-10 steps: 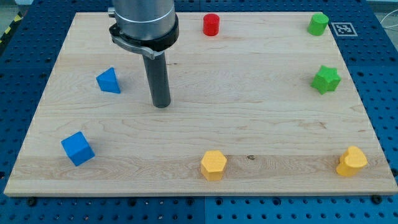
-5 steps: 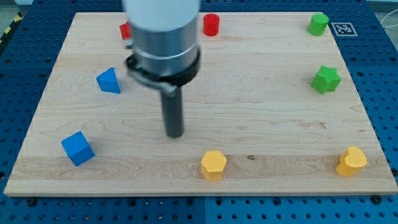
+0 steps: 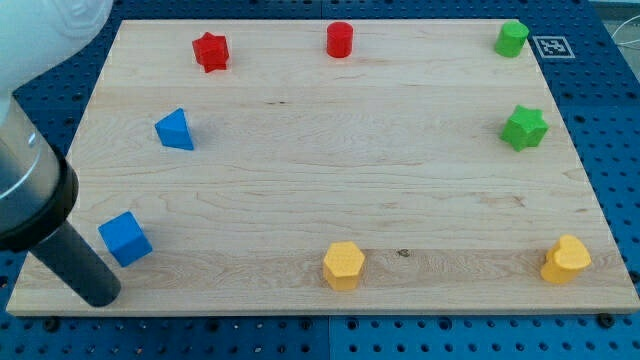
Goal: Move the blue cube towards the center
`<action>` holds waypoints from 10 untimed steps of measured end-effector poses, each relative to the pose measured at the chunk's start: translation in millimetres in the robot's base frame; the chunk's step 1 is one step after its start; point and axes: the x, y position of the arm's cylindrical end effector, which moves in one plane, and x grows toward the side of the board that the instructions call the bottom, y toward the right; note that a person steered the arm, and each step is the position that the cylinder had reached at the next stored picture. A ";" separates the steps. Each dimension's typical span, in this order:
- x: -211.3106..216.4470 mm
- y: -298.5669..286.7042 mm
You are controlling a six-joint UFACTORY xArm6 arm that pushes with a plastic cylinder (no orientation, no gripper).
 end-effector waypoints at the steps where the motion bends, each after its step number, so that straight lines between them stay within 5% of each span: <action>1: -20.5 -0.3; 4: -65.3 63.6; 7: -83.1 18.3; 10: -140.6 106.1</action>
